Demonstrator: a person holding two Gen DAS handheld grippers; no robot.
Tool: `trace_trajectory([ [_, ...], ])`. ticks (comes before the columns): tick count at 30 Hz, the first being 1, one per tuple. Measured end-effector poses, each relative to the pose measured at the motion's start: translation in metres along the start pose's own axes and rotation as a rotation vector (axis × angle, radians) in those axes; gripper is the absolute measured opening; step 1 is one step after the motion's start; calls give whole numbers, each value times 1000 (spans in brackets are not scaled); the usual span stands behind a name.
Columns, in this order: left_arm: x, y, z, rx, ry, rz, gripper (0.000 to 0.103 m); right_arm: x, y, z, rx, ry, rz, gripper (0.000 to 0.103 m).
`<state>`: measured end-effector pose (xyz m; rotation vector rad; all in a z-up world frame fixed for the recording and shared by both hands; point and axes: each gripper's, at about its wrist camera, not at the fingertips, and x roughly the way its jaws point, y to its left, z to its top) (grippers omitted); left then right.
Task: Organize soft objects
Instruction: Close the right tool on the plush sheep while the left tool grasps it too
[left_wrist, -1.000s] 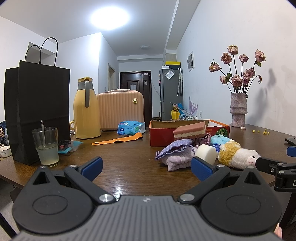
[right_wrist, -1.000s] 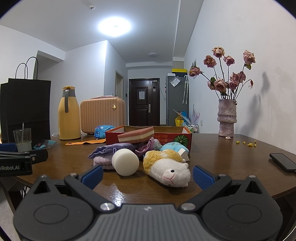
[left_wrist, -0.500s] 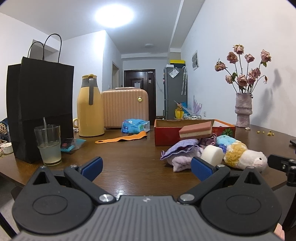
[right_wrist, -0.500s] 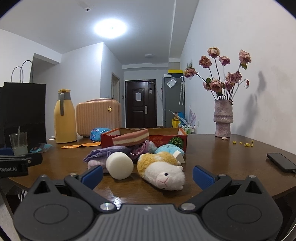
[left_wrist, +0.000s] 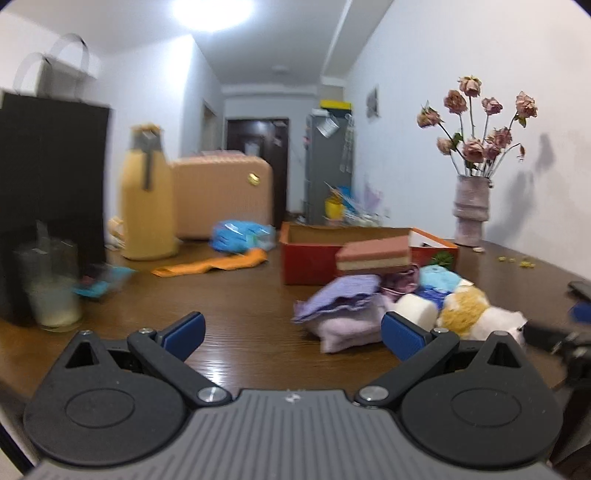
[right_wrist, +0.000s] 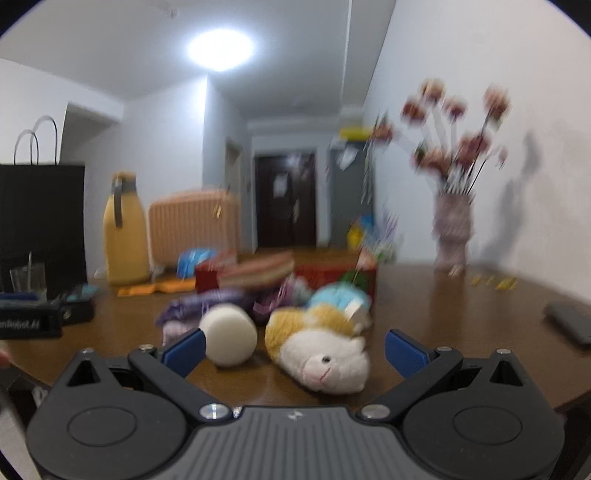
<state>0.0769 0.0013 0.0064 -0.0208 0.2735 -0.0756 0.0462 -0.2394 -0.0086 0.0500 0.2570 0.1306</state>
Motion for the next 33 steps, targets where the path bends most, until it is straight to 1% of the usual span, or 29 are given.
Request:
trace_trajectory([
  [2,21,-7,4,-17,36,-33,103,23,-10,4,42,73,38,103],
  [4,37,-16,5,-13,67,-69,102,41,-15,8,31,81,40,101],
  [5,45,-21,5,-5,78,-91,101,48,-15,9,13,81,30,97],
  [6,53,-27,5,9,93,-101,99,58,-15,9,1,95,22,89],
  [8,66,-39,3,39,124,-109,88,77,-18,9,-3,146,10,81],
  [9,71,-43,2,44,134,-115,87,82,-20,9,-9,148,-4,77],
  [11,77,-50,-1,51,159,-135,76,89,-25,11,-29,146,-27,70],
  [13,82,-57,-3,54,176,-139,70,94,-35,13,-10,154,-15,70],
  [14,86,-59,-5,57,176,-126,70,94,-39,15,2,162,-13,67],
  [16,93,-60,-8,66,179,-64,71,91,-38,17,-2,182,1,66],
  [17,97,-58,-8,64,185,-33,71,87,-34,18,1,197,38,69],
  [20,98,-46,-7,28,207,40,73,73,-23,17,36,215,218,88],
  [22,89,-39,-6,11,209,60,76,64,-19,18,59,201,292,86],
  [23,83,-36,-6,9,210,63,76,59,-21,20,67,180,306,86],
  [25,70,-33,-6,4,218,60,76,53,-30,27,76,129,297,86],
  [26,63,-34,-5,-8,222,45,76,54,-37,31,79,109,270,85],
  [27,57,-37,-3,-17,222,14,76,57,-46,35,81,94,233,84],
  [28,53,-42,-2,-17,220,-33,77,65,-54,39,76,91,202,83],
  [30,51,-55,-3,-16,225,-139,78,85,-69,44,78,95,168,79],
  [31,54,-62,-2,-25,246,-192,78,99,-77,47,92,105,172,79],
  [32,59,-71,-1,-38,274,-249,78,117,-85,50,115,127,195,75],
  [33,62,-78,-1,-41,282,-288,78,132,-91,52,150,151,221,73],
])
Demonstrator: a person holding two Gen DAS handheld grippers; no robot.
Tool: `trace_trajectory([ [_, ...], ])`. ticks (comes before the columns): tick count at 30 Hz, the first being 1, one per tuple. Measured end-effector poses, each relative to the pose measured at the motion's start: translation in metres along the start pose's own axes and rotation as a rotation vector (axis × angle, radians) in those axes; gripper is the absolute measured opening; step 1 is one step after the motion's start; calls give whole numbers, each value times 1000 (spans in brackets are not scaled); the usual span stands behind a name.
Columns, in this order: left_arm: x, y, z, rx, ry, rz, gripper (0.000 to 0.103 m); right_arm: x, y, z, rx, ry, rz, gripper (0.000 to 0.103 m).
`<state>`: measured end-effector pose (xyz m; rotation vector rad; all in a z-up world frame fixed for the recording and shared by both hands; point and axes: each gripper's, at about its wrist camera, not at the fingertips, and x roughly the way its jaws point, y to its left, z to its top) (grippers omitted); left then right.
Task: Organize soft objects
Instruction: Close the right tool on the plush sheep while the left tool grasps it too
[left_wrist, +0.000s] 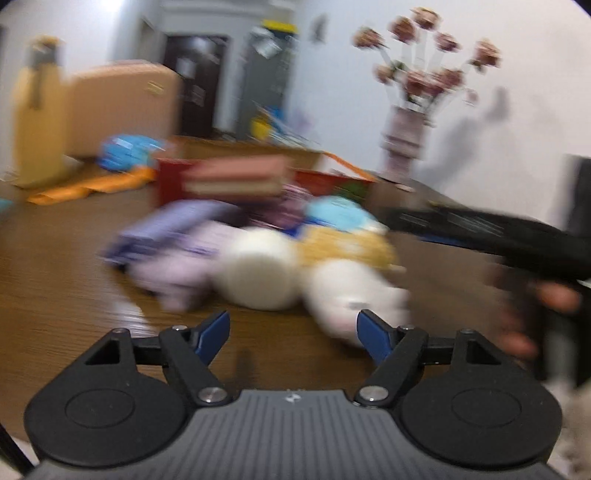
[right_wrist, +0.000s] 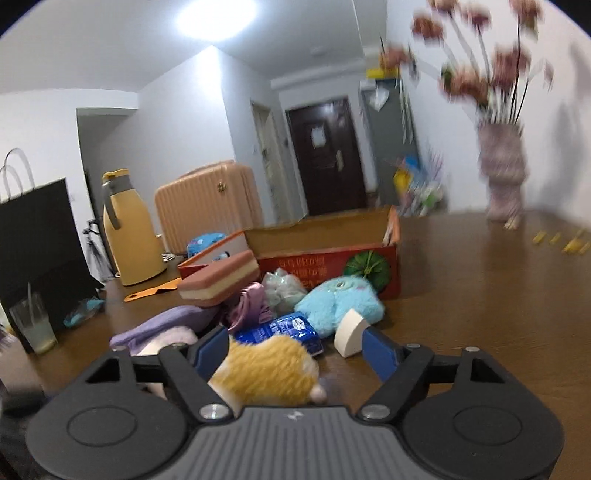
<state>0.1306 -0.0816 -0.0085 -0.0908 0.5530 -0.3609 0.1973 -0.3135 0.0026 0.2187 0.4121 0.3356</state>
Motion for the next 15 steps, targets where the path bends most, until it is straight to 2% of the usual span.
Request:
trace_trajectory([
  [1,5,-6,1,11,-4,-28,78,12,-9,5,43,20,39,72],
  [4,23,-17,5,45,11,-18,72,37,-21,5,134,72,147,66],
  [6,26,-12,6,37,31,-28,69,45,-24,0,175,116,177,43],
  [9,10,16,7,-50,60,-15,70,25,-22,-13,197,125,164,41],
  [12,-3,37,9,-114,42,66,70,-10,-11,-29,194,139,153,41],
  [14,-10,43,15,-142,18,56,70,-32,-5,-33,164,119,141,42],
  [15,-11,44,18,-152,12,37,71,-36,-2,-33,149,109,144,46],
])
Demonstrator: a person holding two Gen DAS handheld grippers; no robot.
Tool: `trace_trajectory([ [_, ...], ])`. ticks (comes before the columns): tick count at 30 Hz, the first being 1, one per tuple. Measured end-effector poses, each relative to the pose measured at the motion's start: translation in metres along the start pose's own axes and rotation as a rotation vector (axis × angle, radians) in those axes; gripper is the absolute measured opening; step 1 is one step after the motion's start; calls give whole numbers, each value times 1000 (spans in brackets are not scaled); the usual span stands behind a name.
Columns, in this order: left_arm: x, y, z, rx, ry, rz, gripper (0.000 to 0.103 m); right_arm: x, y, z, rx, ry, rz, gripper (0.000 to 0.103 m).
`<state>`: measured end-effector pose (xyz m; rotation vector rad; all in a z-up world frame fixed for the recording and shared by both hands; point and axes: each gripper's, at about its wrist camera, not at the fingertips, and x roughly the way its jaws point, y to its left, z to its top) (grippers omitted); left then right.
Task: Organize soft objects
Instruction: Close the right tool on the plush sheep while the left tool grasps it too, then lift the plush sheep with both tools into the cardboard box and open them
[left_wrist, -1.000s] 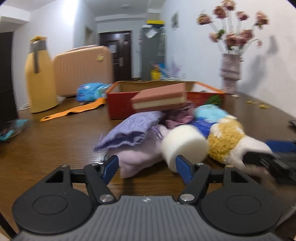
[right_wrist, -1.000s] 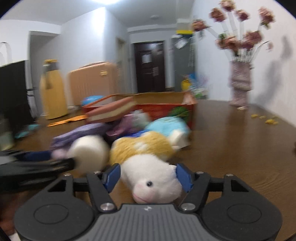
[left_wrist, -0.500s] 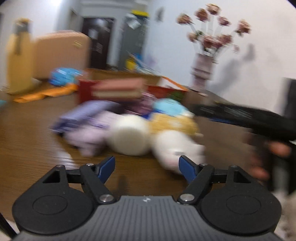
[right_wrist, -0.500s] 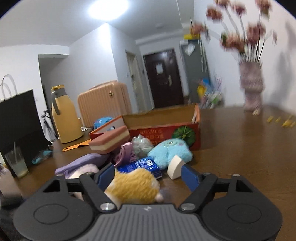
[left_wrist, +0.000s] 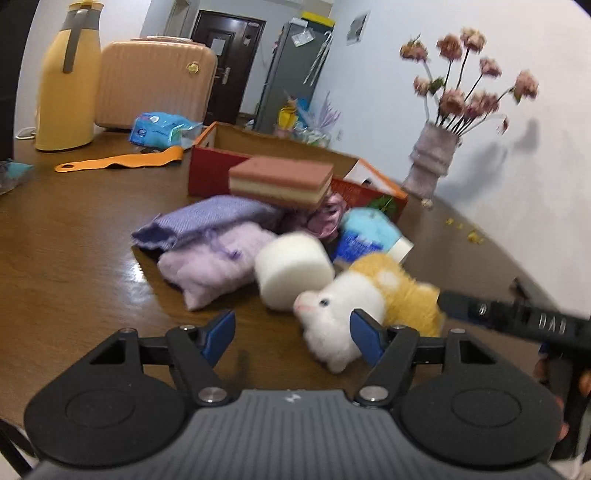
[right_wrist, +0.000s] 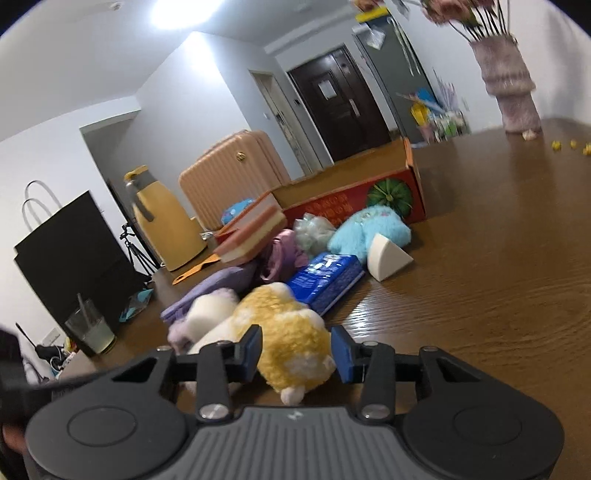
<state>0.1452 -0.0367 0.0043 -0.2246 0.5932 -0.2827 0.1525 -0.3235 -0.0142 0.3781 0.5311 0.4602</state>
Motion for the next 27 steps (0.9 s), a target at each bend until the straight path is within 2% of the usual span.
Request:
trace_trajectory([
  [2,3,-2,4,-20,1,-32,72,-1,6,1,-49,-19,12,55],
  [4,18,-8,7,-27,30,-49,72,9,7,5,-84,-2,11,57],
  [6,30,-10,6,-45,72,-54,69,20,5,7,-99,21,5,56],
  [7,33,-9,5,-61,83,-63,62,24,3,7,-98,33,10,56],
  [8,35,-8,4,-78,91,-80,50,27,1,7,-93,41,23,52],
  [9,36,-5,0,-95,95,-107,45,29,-3,7,-78,51,45,50],
  [12,34,-1,-3,-128,81,-107,45,31,-7,8,-59,84,82,41],
  [14,30,0,-4,-132,69,-123,45,26,-5,12,-45,120,102,40],
  [17,23,-3,1,-125,49,-169,45,14,1,13,-63,120,86,40],
  [21,20,-16,22,-51,-12,-219,45,-8,6,25,-48,62,62,40],
  [27,30,-35,93,30,-119,-297,45,-20,16,75,-93,-83,23,39],
])
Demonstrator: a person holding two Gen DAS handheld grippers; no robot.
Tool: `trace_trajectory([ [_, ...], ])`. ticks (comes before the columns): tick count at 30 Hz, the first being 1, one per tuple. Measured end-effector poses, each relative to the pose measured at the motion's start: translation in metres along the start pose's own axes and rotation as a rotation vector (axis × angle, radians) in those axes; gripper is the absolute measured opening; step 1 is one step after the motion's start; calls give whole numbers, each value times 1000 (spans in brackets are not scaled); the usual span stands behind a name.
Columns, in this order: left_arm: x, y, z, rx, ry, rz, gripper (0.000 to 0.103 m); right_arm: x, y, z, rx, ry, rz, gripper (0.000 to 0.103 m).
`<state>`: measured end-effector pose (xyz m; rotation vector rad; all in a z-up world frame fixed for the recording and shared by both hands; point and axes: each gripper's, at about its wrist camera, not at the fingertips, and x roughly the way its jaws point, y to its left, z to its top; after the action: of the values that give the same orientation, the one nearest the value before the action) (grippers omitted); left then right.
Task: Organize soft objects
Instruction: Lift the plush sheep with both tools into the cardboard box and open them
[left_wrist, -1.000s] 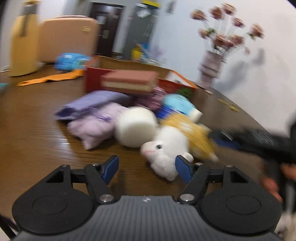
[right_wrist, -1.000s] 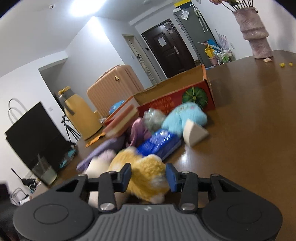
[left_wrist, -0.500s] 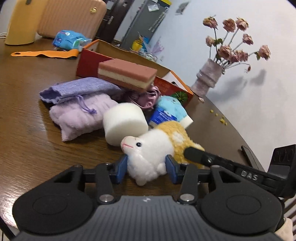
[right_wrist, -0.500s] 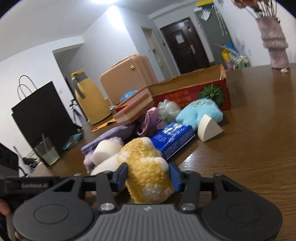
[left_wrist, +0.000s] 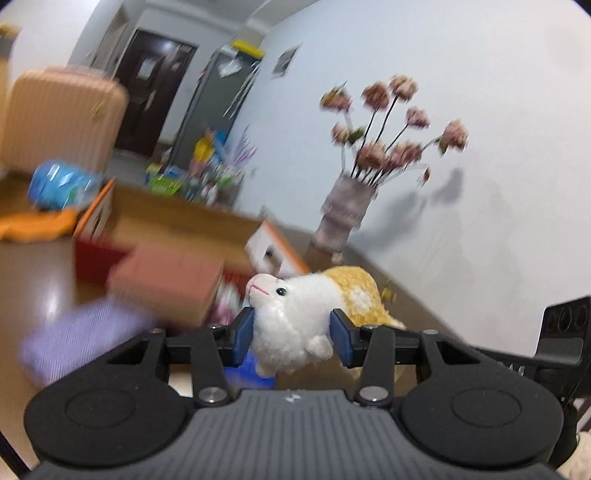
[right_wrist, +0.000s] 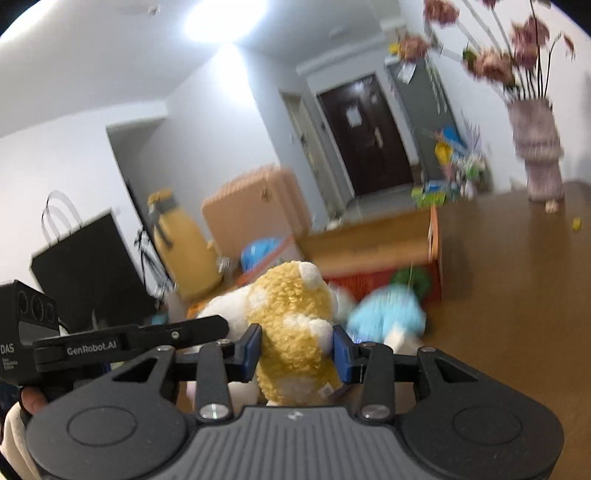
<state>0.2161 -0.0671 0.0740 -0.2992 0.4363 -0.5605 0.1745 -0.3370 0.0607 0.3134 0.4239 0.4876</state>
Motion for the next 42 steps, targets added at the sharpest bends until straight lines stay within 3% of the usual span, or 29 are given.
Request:
trace_trajectory([
  [3,31,6,44,30,-23,-27,45,15,-1,35,-34,-61,-38,39],
  [6,72,22,84,-5,8,-53,45,45,-12,72,-38,-94,-82,39],
  [10,134,57,126,-89,77,-66,45,96,-39,112,16,-71,-103,38],
  [13,180,78,146,-87,118,-62,45,140,-61,135,55,-43,-133,38],
  [19,265,118,157,-134,205,-7,45,220,-101,154,103,37,-214,38],
  [27,333,159,142,-208,331,34,46,287,-133,151,119,129,-327,37],
  [30,349,164,133,-191,387,78,48,306,-139,144,127,188,-367,38],
  [34,355,163,127,-156,434,132,62,318,-135,134,86,242,-426,40],
  [39,317,155,138,-132,342,181,68,310,-121,137,12,215,-484,46],
  [42,276,142,153,-85,276,193,69,288,-108,144,9,179,-460,51],
])
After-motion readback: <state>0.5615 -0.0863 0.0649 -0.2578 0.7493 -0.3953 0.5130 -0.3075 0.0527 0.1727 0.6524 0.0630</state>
